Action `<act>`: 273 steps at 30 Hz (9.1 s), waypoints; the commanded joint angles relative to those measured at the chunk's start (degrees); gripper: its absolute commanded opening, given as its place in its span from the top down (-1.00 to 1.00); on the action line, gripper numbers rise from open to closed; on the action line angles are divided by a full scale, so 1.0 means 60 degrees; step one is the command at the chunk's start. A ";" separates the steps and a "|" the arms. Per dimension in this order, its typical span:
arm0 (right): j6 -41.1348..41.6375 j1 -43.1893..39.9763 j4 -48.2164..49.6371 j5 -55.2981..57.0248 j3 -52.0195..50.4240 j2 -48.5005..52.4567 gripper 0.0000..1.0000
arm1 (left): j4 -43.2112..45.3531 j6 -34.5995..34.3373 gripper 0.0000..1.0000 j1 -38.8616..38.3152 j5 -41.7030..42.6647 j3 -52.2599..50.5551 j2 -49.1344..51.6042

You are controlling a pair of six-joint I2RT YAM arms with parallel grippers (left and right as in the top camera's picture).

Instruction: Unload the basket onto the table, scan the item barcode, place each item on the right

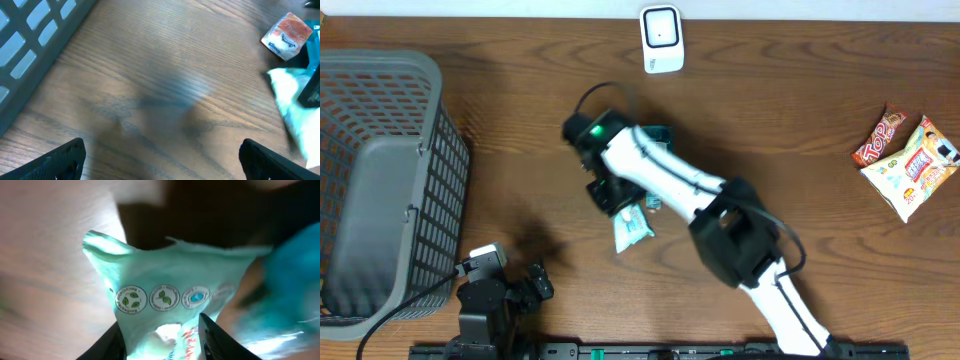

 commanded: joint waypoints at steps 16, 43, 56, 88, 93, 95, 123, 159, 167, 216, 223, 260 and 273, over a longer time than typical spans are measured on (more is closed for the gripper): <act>-0.0353 0.0171 0.0226 0.1508 0.0135 -0.0528 -0.50 | -0.0306 0.0127 -0.96 -0.0022 0.0047 -0.0029 -0.0011; 0.1548 0.1078 0.1344 0.4739 -0.2707 -0.0576 0.98 | -0.0306 0.0127 -0.96 -0.0022 0.0047 -0.0029 -0.0011; -0.6553 -0.0889 -0.1158 -0.7694 0.0186 -0.0546 0.98 | -0.0306 0.0127 -0.96 -0.0022 0.0047 -0.0029 -0.0011; -1.5555 -0.1479 -0.3264 -1.0061 -0.1574 -0.0576 0.98 | -0.0306 0.0127 -0.96 -0.0022 0.0047 -0.0029 -0.0011; -1.5125 -0.1479 -0.3264 -0.9843 -0.1574 -0.0765 0.98 | -0.0306 0.0127 -0.96 -0.0022 0.0047 -0.0029 -0.0011; -1.5089 -0.1446 -0.3264 -0.9839 -0.1574 -0.0958 0.98 | -0.0306 0.0127 -0.96 -0.0022 0.0047 -0.0029 -0.0011; -1.1296 -0.1162 -0.2364 -0.6717 -0.1577 -0.2681 0.97 | -0.0306 0.0127 -0.96 -0.0022 0.0047 -0.0029 -0.0011; -0.5832 -0.3260 1.0335 0.4583 -0.1355 -0.1585 0.98 | -0.0306 0.0127 -0.96 -0.0022 0.0047 -0.0029 -0.0011; -0.8983 -0.3209 1.1610 0.6433 0.0466 0.0576 0.99 | -0.0306 0.0127 -0.96 -0.0022 0.0047 -0.0029 -0.0011; -0.1089 -1.0673 0.3464 0.4659 0.0313 -0.0572 -0.98 | -0.0306 0.0127 -0.96 -0.0022 0.0047 -0.0029 -0.0011; -0.0721 -1.0346 0.3599 0.0372 0.0747 -0.2546 -0.98 | -0.0306 0.0127 -0.96 -0.0022 0.0047 -0.0029 -0.0011; -0.3774 -0.3206 0.2721 -0.1840 -0.2845 -0.2149 -0.99 | -0.0306 0.0127 -0.96 -0.0022 0.0047 -0.0029 -0.0011; -0.3832 -0.3501 0.4834 -0.2656 -0.4550 -0.2106 -0.99 | -0.0306 0.0127 -0.96 -0.0022 0.0047 -0.0029 -0.0011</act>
